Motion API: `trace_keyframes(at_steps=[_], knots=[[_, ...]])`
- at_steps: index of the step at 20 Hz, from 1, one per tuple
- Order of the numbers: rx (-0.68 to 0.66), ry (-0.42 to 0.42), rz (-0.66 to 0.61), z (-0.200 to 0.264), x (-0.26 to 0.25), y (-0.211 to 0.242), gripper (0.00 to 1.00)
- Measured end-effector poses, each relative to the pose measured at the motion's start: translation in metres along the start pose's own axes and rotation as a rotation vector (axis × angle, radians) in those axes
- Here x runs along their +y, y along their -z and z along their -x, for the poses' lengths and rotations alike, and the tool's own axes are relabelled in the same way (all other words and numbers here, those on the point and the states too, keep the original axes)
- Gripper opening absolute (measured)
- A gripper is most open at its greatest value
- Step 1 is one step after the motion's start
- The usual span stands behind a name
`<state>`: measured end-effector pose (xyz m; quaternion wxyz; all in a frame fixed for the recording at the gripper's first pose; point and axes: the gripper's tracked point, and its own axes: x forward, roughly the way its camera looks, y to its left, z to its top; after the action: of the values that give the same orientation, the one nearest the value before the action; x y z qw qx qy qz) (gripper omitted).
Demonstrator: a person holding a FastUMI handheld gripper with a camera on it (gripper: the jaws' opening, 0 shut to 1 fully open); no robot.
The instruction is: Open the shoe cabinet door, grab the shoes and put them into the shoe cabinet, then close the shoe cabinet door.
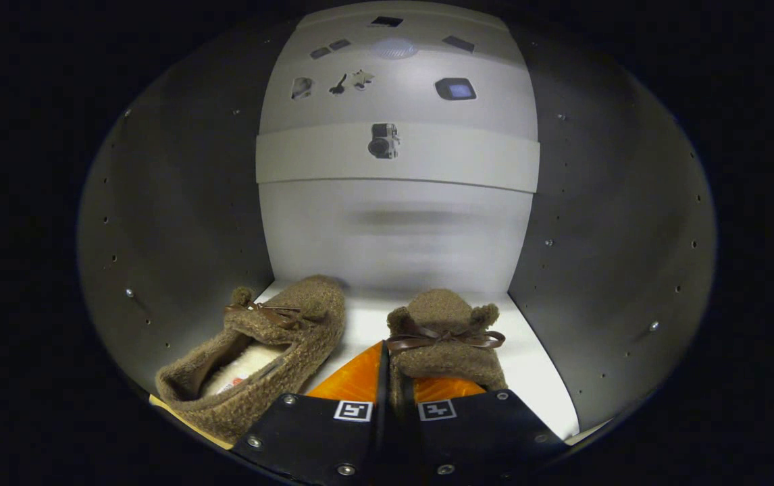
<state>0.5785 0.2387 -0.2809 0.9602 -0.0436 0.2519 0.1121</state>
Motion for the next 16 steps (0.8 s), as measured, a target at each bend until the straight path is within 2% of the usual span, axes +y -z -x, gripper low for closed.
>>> trace_keyframes(at_steps=[4, 6, 7, 10, 11, 13, 16], knots=[[0.009, 0.019, 0.033, -0.001, 0.001, 0.001, 0.17], [0.012, -0.004, 0.032, 0.005, 0.007, 0.001, 0.23], [0.015, -0.014, 0.033, 0.01, 0.01, -0.001, 0.34], [0.016, -0.02, 0.031, 0.026, 0.014, -0.002, 0.46], [0.012, -0.012, 0.023, 0.031, 0.014, -0.004, 0.54], [0.023, -0.006, -0.003, 0.042, 0.013, -0.004, 0.62], [0.002, -0.002, -0.041, 0.065, 0.01, -0.01, 0.67]])
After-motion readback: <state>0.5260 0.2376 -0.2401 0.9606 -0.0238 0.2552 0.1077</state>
